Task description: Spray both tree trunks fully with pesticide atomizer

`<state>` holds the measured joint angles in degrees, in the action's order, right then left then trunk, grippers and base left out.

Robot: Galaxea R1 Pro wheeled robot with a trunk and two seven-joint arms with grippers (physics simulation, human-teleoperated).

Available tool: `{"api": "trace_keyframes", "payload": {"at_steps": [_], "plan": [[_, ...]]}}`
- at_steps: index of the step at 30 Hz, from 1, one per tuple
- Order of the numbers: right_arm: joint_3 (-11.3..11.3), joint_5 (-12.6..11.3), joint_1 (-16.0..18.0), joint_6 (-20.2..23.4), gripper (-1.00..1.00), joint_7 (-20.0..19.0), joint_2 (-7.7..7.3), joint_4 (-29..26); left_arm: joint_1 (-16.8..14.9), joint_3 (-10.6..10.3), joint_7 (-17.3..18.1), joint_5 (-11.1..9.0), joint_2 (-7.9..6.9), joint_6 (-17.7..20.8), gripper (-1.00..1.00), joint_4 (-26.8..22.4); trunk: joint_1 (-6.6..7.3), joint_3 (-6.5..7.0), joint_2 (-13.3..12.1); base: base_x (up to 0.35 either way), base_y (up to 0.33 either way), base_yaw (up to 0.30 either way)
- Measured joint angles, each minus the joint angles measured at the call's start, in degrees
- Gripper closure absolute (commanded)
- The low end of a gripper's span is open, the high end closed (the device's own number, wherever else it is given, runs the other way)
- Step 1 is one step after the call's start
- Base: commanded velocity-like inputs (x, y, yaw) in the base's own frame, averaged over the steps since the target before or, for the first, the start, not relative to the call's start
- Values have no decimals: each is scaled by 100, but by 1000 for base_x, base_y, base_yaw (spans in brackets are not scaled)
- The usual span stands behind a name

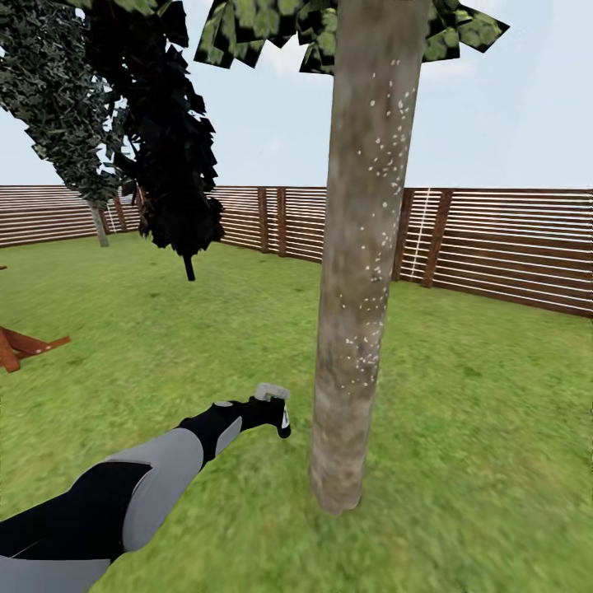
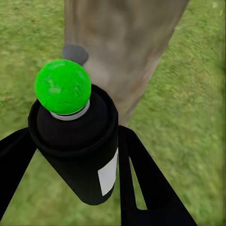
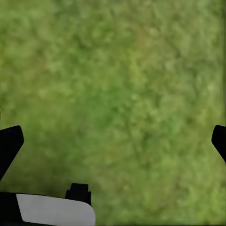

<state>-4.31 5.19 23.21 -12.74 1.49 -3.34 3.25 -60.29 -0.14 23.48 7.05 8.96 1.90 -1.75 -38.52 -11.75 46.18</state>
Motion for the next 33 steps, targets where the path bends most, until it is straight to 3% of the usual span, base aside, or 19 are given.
{"api": "trace_keyframes", "payload": {"at_steps": [10, 15, 26, 33], "plan": [[0, 0, -1, 0, -100, 0, 0, 0, 0, 1, 281, -1, 0, -4, 100, 0, 1, 0, 1, -239, 61, -5], [-1, 1, -1, 0, -100, 0, 0, 0, 0, -2, 281, 1, 0, -5, 100, 0, 0, 0, 0, -21, 0, -68], [0, 0, -1, 0, -100, 0, 0, 0, 0, -2, 285, 1, 0, -6, 100, 0, 0, 0, 0, 0, 5, -257], [0, 0, -1, 0, -100, 0, 0, 0, 0, -1, 289, 0, 0, 1, 100, 0, 0, 0, 0, 0, 288, -30]]}}
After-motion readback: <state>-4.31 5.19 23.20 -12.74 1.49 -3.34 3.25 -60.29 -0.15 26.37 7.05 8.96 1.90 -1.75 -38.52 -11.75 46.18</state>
